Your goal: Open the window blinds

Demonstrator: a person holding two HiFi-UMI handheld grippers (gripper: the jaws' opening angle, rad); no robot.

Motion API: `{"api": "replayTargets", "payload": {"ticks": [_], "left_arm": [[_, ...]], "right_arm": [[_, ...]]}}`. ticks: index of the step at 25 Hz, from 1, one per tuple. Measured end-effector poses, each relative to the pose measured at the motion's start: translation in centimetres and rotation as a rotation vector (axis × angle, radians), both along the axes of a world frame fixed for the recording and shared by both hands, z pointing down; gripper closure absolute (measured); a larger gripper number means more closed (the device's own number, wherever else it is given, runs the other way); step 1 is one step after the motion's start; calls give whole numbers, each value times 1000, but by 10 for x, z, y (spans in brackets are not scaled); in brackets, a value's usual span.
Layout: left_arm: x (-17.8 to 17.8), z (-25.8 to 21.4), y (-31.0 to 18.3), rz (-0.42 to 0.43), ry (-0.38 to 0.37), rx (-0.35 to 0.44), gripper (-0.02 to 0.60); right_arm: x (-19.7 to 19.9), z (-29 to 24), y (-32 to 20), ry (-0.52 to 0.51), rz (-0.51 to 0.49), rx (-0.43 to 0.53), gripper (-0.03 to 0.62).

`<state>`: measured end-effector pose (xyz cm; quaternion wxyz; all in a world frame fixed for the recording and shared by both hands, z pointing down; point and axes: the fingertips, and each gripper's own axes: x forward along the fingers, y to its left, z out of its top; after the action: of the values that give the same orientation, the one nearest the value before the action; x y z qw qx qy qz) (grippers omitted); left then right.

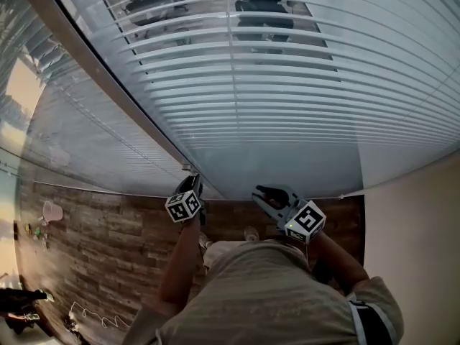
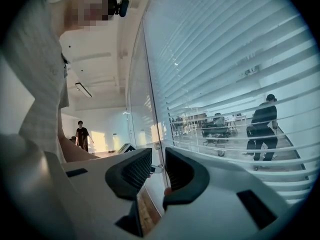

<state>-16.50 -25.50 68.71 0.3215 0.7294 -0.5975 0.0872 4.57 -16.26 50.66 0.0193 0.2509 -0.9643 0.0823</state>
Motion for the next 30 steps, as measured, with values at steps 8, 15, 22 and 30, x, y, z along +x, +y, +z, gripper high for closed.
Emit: {"api": "replayTargets", "payload": {"ticks": [8, 15, 22, 30], "left_arm": [[-3, 20, 4, 115, -429, 2, 449], [8, 15, 8, 159, -653, 37, 448], [12, 10, 18, 194, -577, 63, 448], [6, -79, 30, 94, -413, 165, 448]], "right_arm": [[0, 22, -1, -6, 21, -13, 508], [1, 17, 7, -4, 7, -11, 508], [5, 14, 10, -5, 12, -10, 508], [14, -35, -18, 18, 16, 27, 508]]}}
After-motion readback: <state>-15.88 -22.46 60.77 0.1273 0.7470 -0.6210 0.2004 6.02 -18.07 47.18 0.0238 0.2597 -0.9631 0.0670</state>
